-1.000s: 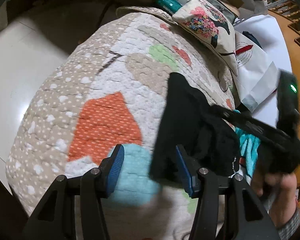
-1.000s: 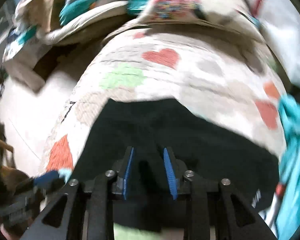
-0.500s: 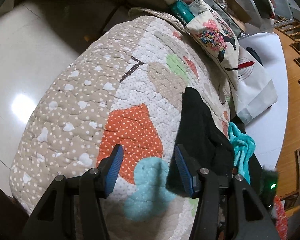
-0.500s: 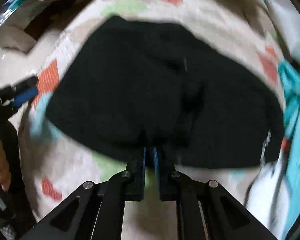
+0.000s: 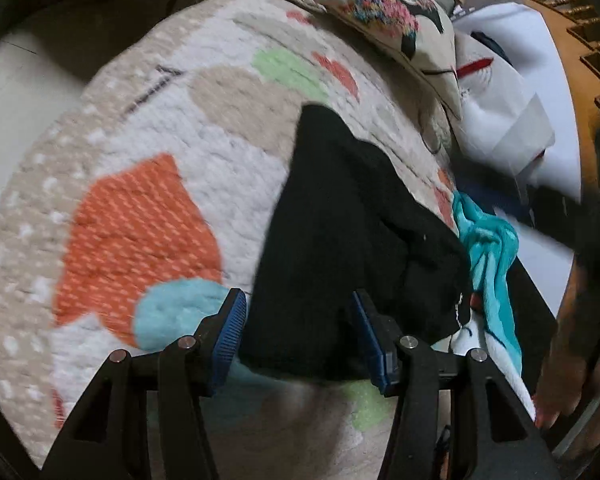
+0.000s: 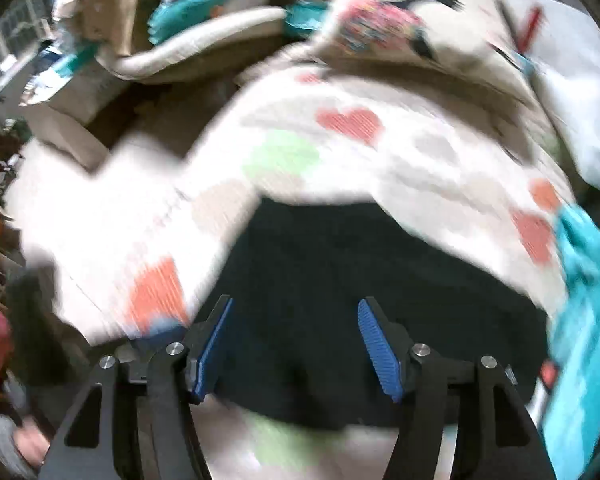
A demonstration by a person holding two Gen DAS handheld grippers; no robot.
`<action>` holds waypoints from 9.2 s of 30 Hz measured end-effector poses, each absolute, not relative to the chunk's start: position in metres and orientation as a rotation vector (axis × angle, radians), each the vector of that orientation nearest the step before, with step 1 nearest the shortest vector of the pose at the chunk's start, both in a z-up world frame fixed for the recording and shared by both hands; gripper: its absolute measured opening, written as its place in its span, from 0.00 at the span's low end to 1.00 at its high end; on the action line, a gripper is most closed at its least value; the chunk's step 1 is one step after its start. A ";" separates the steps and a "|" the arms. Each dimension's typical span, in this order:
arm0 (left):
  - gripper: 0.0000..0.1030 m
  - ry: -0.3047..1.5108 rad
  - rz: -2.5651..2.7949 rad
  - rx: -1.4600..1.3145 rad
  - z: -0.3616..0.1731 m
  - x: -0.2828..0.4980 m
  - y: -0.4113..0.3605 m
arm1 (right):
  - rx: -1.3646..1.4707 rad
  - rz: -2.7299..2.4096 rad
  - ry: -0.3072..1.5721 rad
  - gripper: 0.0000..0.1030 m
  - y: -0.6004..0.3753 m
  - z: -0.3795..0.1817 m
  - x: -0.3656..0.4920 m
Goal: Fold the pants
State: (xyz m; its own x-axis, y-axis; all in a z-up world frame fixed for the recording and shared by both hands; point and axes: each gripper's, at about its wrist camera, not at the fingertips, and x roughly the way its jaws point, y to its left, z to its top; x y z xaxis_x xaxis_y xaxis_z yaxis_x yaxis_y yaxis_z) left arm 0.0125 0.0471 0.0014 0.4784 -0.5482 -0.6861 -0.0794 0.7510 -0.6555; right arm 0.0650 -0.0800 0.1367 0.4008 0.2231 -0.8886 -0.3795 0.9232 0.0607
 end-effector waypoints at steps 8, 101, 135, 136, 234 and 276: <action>0.18 1.044 -0.370 -0.651 -0.009 0.016 0.041 | -0.424 0.303 1.283 0.41 -0.001 0.059 0.142; 0.42 0.989 -0.010 -0.660 0.001 -0.001 0.144 | 0.368 0.147 0.836 0.46 -0.169 0.096 -0.012; 0.63 1.213 -0.783 0.139 0.028 0.190 -0.267 | 0.836 -0.153 0.737 0.47 -0.295 0.006 -0.021; 0.63 1.207 -0.785 0.179 0.028 0.187 -0.271 | 0.832 -0.150 0.741 0.49 -0.294 0.007 -0.020; 0.66 0.960 -0.255 -0.898 0.021 0.056 0.151 | 0.634 0.264 0.923 0.78 -0.183 0.034 0.017; 0.35 1.086 -0.313 -0.539 0.049 0.101 0.056 | 0.460 0.473 0.932 0.40 -0.129 0.072 0.086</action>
